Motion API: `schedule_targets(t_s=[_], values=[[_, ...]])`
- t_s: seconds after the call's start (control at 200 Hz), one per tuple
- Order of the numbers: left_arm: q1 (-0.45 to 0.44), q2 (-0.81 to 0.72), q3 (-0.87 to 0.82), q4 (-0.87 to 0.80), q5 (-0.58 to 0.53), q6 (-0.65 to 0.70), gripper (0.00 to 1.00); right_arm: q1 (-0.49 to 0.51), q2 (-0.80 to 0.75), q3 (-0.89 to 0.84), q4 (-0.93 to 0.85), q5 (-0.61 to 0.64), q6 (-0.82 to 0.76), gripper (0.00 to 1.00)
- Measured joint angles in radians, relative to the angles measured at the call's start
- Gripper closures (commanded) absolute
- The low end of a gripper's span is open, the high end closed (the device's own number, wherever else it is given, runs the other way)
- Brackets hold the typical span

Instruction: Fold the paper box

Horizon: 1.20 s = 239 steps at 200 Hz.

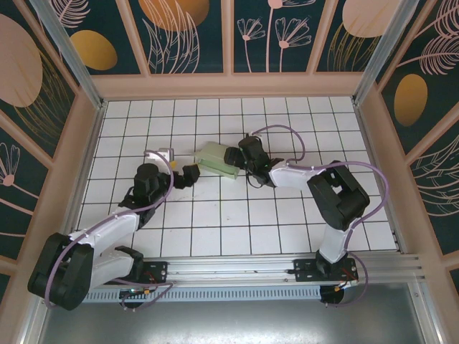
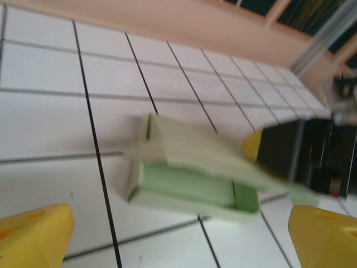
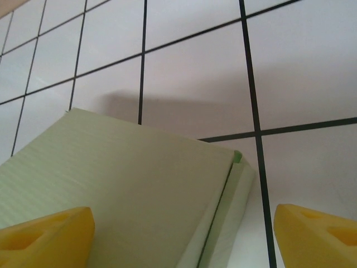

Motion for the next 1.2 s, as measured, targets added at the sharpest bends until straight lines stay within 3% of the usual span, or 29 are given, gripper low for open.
schedule_targets(t_s=[0.05, 0.23, 0.551, 0.661, 0.706, 0.801, 1.006, 1.196], values=[[0.019, 0.04, 0.057, -0.023, -0.01, -0.019, 0.05, 0.0, 0.01, -0.004, 0.002, -0.003, 0.0, 0.16], [0.076, 0.281, 0.301, -0.117, 0.006, -0.08, 0.32, -0.002, 0.054, -0.009, 0.006, -0.028, -0.003, 0.16], [0.082, 0.605, 0.416, -0.201, 0.256, -0.104, 0.35, -0.063, 0.073, -0.006, 0.021, -0.126, -0.035, 0.27], [0.073, 0.66, 0.422, -0.201, 0.328, -0.131, 0.57, -0.105, 0.095, 0.025, 0.019, -0.177, -0.065, 0.38], [0.063, 0.673, 0.423, -0.195, 0.351, -0.141, 0.59, -0.119, 0.106, 0.043, 0.017, -0.19, -0.078, 0.4], [0.038, 0.682, 0.424, -0.184, 0.373, -0.166, 0.56, -0.144, 0.126, 0.086, -0.003, -0.209, -0.114, 0.39], [-0.019, 0.664, 0.424, -0.178, 0.359, -0.181, 0.32, -0.198, 0.139, 0.124, -0.043, -0.239, -0.178, 0.3], [-0.011, 0.642, 0.454, -0.181, 0.323, -0.181, 0.24, -0.225, 0.101, 0.08, -0.031, -0.257, -0.186, 0.27]])
